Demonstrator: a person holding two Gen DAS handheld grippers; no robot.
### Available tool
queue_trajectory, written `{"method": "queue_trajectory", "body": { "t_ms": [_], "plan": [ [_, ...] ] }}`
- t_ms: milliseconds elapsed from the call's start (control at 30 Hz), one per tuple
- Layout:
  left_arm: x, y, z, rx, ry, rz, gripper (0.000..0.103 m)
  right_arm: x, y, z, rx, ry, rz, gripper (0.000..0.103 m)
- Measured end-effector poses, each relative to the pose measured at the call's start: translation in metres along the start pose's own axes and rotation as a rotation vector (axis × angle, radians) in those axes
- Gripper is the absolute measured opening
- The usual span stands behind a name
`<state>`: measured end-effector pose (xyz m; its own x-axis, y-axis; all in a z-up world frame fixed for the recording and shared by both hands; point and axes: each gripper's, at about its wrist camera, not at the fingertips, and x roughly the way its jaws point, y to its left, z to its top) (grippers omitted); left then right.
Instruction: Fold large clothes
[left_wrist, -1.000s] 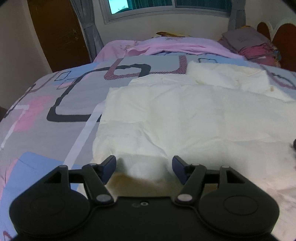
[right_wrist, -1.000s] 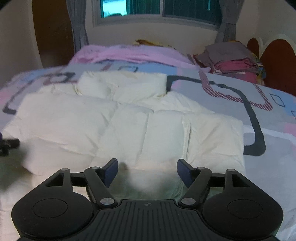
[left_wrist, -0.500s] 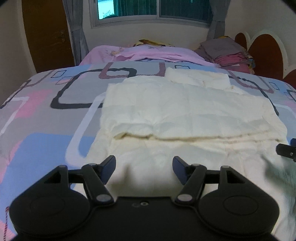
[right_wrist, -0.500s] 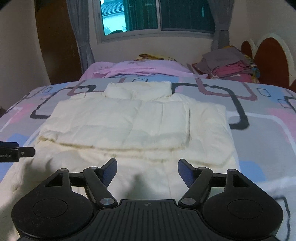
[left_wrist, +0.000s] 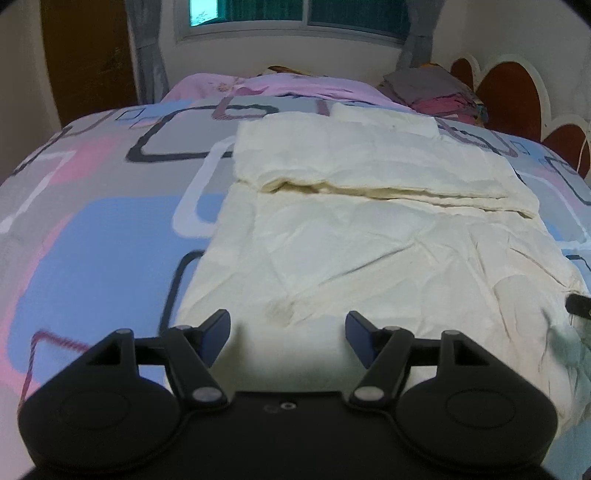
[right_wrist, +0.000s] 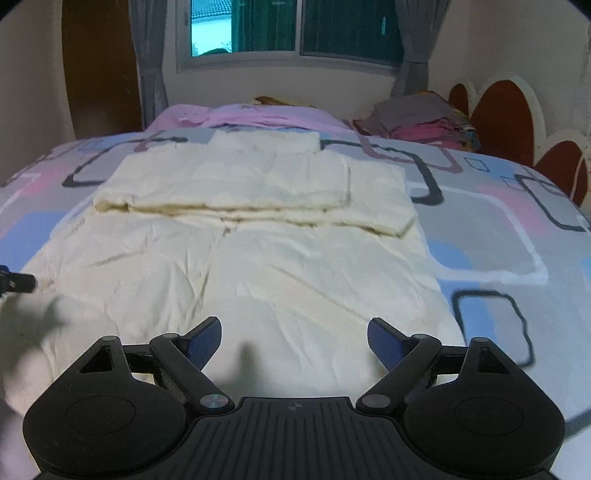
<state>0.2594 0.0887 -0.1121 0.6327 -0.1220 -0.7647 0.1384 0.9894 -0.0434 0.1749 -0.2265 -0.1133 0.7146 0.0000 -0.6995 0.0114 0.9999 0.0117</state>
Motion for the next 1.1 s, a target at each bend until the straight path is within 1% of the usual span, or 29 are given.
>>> {"method": "queue_trajectory", "body": {
  "t_ms": [267,467,600,733,833,933,967,1000,1033,1100],
  "plan": [
    [-0.013,0.047,-0.034,-0.077,0.027,0.027,0.069,-0.025,-0.032,-0.038,0.071,0.037,-0.125,0.086],
    [-0.013,0.060,-0.053,-0.108,0.052,0.018,0.069,-0.033,-0.060,-0.059,0.127,0.070,-0.207,0.086],
    [-0.009,0.063,-0.064,-0.119,0.074,-0.002,0.069,-0.031,-0.070,-0.068,0.154,0.094,-0.222,0.086],
    [-0.005,0.072,-0.072,-0.188,0.105,-0.046,0.069,-0.027,-0.076,-0.077,0.191,0.113,-0.205,0.088],
    [-0.005,0.075,-0.074,-0.217,0.108,-0.060,0.067,-0.025,-0.081,-0.083,0.224,0.129,-0.179,0.088],
    [-0.004,0.075,-0.074,-0.220,0.113,-0.083,0.066,-0.023,-0.089,-0.090,0.303,0.156,-0.125,0.087],
    [-0.004,0.075,-0.074,-0.213,0.111,-0.089,0.061,-0.023,-0.092,-0.092,0.334,0.165,-0.105,0.086],
    [-0.004,0.074,-0.074,-0.210,0.112,-0.102,0.052,-0.023,-0.094,-0.094,0.364,0.168,-0.083,0.080],
    [-0.004,0.073,-0.074,-0.208,0.115,-0.118,0.046,-0.024,-0.096,-0.095,0.389,0.167,-0.053,0.069],
    [-0.003,0.072,-0.074,-0.210,0.133,-0.162,0.019,-0.027,-0.093,-0.094,0.382,0.164,-0.048,0.060]
  ]
}}
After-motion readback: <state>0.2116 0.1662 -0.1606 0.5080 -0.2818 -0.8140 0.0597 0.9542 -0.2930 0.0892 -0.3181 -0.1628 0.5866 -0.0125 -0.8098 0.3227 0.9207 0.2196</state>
